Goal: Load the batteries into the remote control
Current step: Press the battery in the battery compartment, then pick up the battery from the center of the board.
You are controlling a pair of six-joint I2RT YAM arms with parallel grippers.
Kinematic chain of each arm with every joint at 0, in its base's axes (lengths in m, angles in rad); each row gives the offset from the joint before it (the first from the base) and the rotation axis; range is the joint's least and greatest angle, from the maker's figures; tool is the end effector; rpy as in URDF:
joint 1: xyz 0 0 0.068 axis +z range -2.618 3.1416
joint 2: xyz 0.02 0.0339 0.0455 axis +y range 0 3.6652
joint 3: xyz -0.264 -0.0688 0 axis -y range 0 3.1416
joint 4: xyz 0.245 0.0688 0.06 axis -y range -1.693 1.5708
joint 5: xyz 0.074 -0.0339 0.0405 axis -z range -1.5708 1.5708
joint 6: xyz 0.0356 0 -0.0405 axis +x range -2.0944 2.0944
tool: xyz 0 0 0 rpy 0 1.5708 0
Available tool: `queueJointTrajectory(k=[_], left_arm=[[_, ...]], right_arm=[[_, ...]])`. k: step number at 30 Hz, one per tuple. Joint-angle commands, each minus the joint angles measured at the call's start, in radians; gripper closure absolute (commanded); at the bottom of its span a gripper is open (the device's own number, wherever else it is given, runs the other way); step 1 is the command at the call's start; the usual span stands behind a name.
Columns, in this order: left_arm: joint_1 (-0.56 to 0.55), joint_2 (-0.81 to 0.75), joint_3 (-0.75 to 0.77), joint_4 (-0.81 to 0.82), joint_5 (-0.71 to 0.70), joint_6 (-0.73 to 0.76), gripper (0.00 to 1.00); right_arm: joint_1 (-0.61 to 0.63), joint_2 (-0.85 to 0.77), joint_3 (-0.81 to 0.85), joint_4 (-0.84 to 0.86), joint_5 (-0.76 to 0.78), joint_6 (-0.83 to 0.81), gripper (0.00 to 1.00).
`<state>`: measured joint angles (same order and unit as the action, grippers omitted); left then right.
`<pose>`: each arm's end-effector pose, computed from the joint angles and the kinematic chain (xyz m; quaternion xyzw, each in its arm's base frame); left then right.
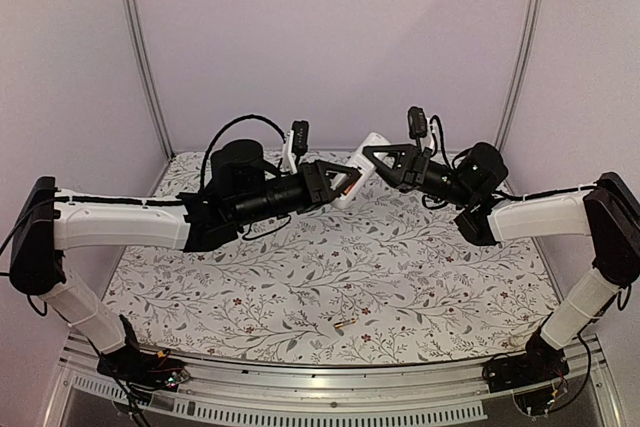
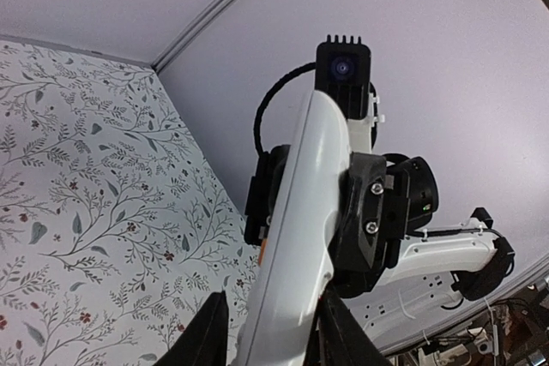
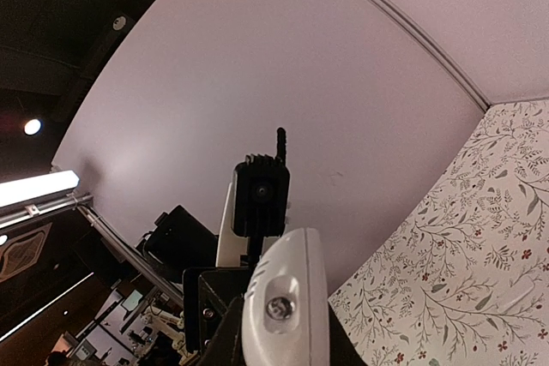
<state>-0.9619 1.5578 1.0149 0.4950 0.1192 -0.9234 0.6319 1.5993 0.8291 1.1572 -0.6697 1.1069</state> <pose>0.2062 -0.3031 0.2970 0.0550 0.7216 -0.5826 0.3699 0.2609 0.2184 0.2883 -0.1411 0.5763 0.7171 0.3657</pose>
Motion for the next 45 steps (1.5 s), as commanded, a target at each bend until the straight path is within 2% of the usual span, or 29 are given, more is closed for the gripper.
queueJointTrajectory(k=[1,9,13,21,27,32,36,42,45], left_arm=[[0.002,0.021,-0.041,-0.199,-0.042,0.028,0.64],[0.002,0.002,-0.059,-0.235,-0.055,0.052,0.62],[0.002,-0.003,-0.056,-0.246,-0.064,0.066,0.58],[0.011,-0.050,0.005,-0.261,-0.072,0.170,0.37],[0.023,-0.149,0.077,-0.291,-0.066,0.346,0.19],[0.035,-0.227,0.122,-0.384,-0.065,0.495,0.10],[0.052,-0.272,0.100,-0.535,-0.059,0.565,0.11],[0.046,-0.273,0.015,-0.702,0.003,0.652,0.30],[0.004,-0.239,0.002,-0.763,0.018,0.706,0.38]], right_arm=[[-0.018,-0.057,0.051,0.125,-0.005,0.031,1.00],[-0.030,-0.087,0.056,0.117,-0.012,0.044,1.00],[-0.031,-0.091,0.055,0.111,-0.014,0.042,1.00],[-0.028,-0.075,0.024,0.062,-0.018,0.025,1.00],[-0.029,-0.065,-0.001,-0.050,-0.020,-0.017,1.00],[-0.036,-0.076,-0.027,-0.180,-0.030,-0.097,1.00],[-0.076,-0.133,-0.054,-0.350,-0.034,-0.185,1.00],[-0.160,-0.311,-0.100,-0.775,-0.012,-0.413,1.00],[-0.188,-0.403,-0.130,-0.917,0.014,-0.487,1.00]])
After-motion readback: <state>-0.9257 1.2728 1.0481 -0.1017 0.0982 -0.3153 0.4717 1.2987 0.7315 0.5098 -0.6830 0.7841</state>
